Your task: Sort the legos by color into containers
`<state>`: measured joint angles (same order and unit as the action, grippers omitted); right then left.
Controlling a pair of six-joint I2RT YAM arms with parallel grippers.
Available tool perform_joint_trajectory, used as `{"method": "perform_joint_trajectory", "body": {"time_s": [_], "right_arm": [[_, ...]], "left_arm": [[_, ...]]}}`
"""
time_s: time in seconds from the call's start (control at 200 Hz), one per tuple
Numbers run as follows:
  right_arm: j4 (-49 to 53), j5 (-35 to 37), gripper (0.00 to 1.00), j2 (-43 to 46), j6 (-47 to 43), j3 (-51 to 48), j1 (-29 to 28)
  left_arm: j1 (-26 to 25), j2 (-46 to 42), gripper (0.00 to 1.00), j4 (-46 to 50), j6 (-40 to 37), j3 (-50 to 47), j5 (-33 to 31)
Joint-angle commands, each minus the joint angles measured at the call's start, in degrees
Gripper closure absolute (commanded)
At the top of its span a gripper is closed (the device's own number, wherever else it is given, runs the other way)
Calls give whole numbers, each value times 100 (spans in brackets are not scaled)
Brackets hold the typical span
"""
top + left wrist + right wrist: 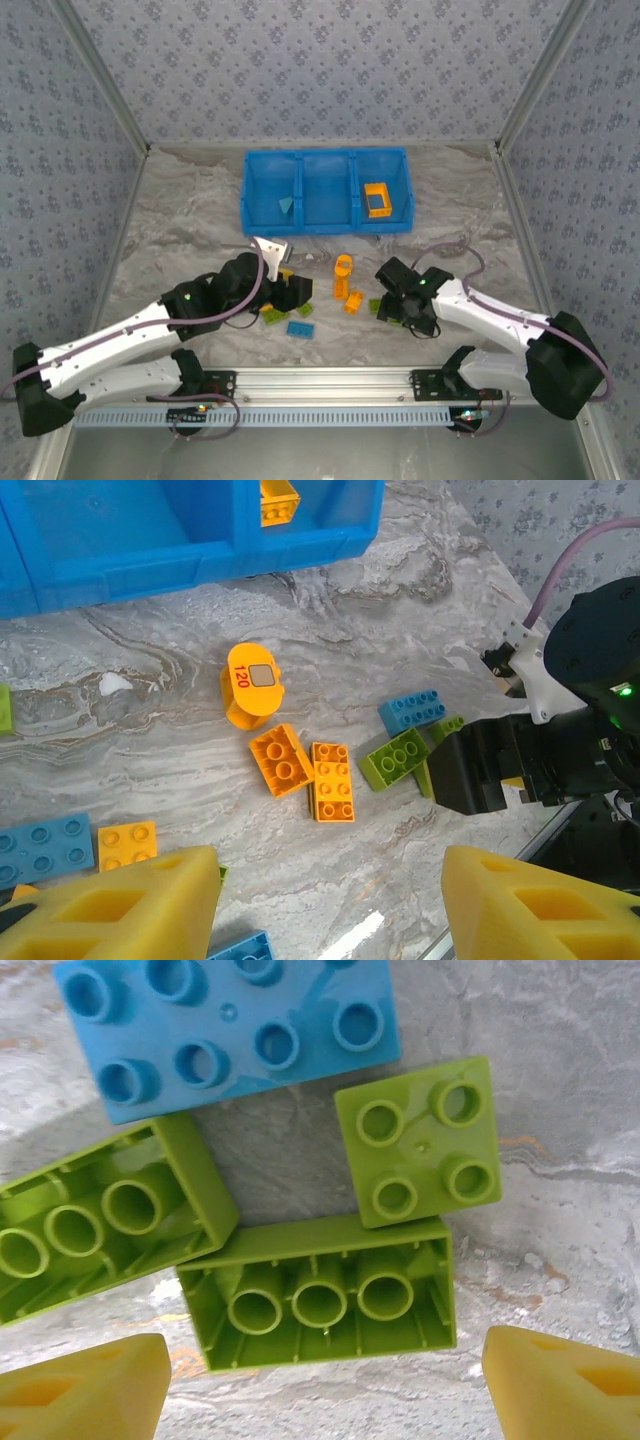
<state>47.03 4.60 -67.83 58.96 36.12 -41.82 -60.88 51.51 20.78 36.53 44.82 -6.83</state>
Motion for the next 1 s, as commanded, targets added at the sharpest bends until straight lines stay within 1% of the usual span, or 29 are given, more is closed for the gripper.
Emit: {"method": "perform_joint_trajectory", "body": {"time_s": [0.0, 0.2, 0.29, 0.435, 0.49, 0.6, 0.66, 0.769, 0.864, 0.924, 0.999], "right_arm": [[-82, -25, 15, -105, -183, -109, 70], [-425, -83, 15, -514, -466, -58, 201], [-414, -22, 15, -637, -583, 27, 294], [-528, -73, 24, -734, -694, -41, 430], [-528, -46, 29, -706, -703, -40, 421], [-303, 66, 36, -558, -658, 62, 289], [-54, 220, 38, -400, -560, 181, 98], [526, 543, 40, -130, -311, 656, -494], [798, 764, 40, -156, -299, 1294, -856], [661, 838, 41, -389, -514, 1776, -914], [404, 972, 41, -1017, -917, 2547, -899]], "left_arm": [[-53, -1, 39, -62, 38, 215, 39], [-55, 0, 39, -56, 28, 224, 41], [-55, -41, 39, -30, 46, 184, 34], [-55, -166, 40, -22, 73, 124, 19], [-55, -201, 40, 0, 72, 146, -4], [-55, -244, 40, 31, 69, 154, -20], [-56, -260, 40, 56, 88, 174, -40], [-55, -328, 40, 120, 129, 227, -178], [-51, -371, 40, 341, 156, 344, -681], [6, -379, 40, 445, 128, 437, -984], [284, -364, 39, 337, 121, 501, -885]]}}
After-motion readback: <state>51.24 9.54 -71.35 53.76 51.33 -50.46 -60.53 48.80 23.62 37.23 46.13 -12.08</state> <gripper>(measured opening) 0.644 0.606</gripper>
